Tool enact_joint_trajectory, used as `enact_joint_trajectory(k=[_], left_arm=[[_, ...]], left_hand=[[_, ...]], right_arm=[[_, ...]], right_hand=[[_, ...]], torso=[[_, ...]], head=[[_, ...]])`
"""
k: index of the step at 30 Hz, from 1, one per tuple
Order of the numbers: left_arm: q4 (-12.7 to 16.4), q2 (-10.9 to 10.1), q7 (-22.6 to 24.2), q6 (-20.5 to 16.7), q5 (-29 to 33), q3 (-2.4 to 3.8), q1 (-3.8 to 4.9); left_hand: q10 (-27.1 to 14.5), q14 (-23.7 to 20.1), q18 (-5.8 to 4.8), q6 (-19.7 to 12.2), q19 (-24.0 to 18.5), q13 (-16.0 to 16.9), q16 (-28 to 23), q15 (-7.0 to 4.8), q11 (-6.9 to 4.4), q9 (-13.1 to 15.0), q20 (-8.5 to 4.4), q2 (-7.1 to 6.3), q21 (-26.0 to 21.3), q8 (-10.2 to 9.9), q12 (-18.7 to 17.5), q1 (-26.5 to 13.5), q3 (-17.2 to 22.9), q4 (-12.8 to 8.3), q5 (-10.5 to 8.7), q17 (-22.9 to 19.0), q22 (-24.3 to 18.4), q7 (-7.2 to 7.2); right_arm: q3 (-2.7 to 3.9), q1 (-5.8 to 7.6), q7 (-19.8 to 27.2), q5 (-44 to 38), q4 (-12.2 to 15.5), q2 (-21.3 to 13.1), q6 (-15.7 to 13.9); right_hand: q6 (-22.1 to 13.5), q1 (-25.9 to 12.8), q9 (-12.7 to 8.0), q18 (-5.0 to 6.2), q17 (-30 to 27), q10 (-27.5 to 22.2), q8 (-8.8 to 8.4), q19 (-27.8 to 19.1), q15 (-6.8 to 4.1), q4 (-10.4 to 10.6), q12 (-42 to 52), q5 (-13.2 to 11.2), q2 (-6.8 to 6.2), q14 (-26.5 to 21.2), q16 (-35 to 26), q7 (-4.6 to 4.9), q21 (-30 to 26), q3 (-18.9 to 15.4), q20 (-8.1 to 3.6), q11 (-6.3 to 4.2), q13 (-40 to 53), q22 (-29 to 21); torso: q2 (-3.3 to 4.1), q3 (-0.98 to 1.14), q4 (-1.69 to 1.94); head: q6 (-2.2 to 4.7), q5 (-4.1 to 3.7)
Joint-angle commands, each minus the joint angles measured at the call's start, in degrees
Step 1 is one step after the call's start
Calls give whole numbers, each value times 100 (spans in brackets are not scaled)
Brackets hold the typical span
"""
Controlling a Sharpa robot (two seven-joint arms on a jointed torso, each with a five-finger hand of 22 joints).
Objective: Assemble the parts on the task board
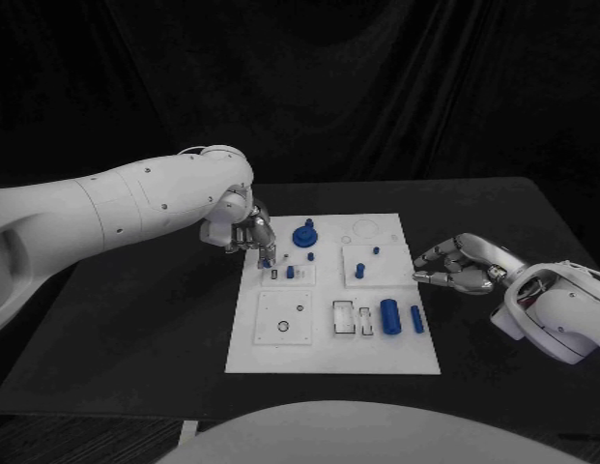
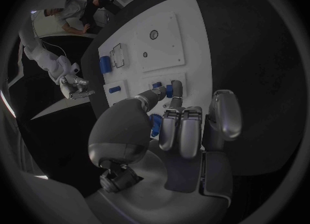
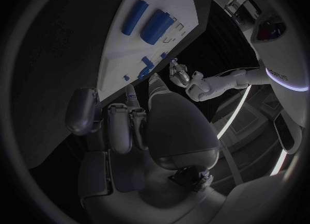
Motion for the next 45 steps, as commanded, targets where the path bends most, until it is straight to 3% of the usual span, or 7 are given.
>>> enact_joint_trajectory(k=[1,7,11,23,45], left_arm=[[-123,92,-28,170,78,4,-58],[-246,191,-58,247,78,4,-135],[-337,260,-108,286,78,4,-190],[-493,333,-156,287,78,4,-296],[-610,411,-3,3,78,4,-339]], left_hand=[[590,585,65,7,-39,1509,15,41,49,-3,8,52,-29,-37,20,-10,-35,8,-19,1510,944,4],[590,585,65,5,-44,1509,15,49,57,-48,15,54,-33,-73,20,22,-90,-4,-118,1510,944,10],[590,585,63,57,-36,1509,15,59,66,-177,29,81,-21,-147,20,50,-288,34,-586,1510,949,16],[590,585,64,65,-36,1509,15,61,67,-197,30,71,-22,-158,20,56,-332,35,-586,1510,949,14],[590,585,73,56,-64,1509,15,64,73,-222,33,99,-63,-178,20,60,-370,58,-590,1510,936,25]], right_arm=[[3,-15,-69,-5,19,2,24],[4,-15,-69,-5,24,12,27],[4,-15,-71,-5,27,14,37],[4,-17,-68,-5,18,8,52],[3,-42,-81,-5,9,12,122]], right_hand=[[34,-16,-5,42,854,435,-26,-43,33,-5,-29,17,50,416,-35,-14,-33,-10,-3,49,1330,853],[34,-6,-8,43,850,435,-29,-45,34,-10,-30,20,56,415,-39,-13,-40,-8,-2,50,1330,852],[34,-6,-8,43,850,435,-29,-45,34,-10,-30,20,56,415,-39,-13,-40,-8,-2,50,1330,852],[34,-1,-8,43,846,430,-30,-44,34,-13,-35,22,58,414,-44,-13,-40,-7,-1,50,1325,852],[32,11,-12,46,840,427,-35,-50,36,-20,-38,25,66,412,-49,-10,-59,-6,0,53,1322,848]], torso=[[2,0,3],[3,-1,1],[1,-1,2],[-7,-1,0],[-5,1,2]], head=[[-1,27],[-1,17],[-1,33],[-1,27],[-1,27]])
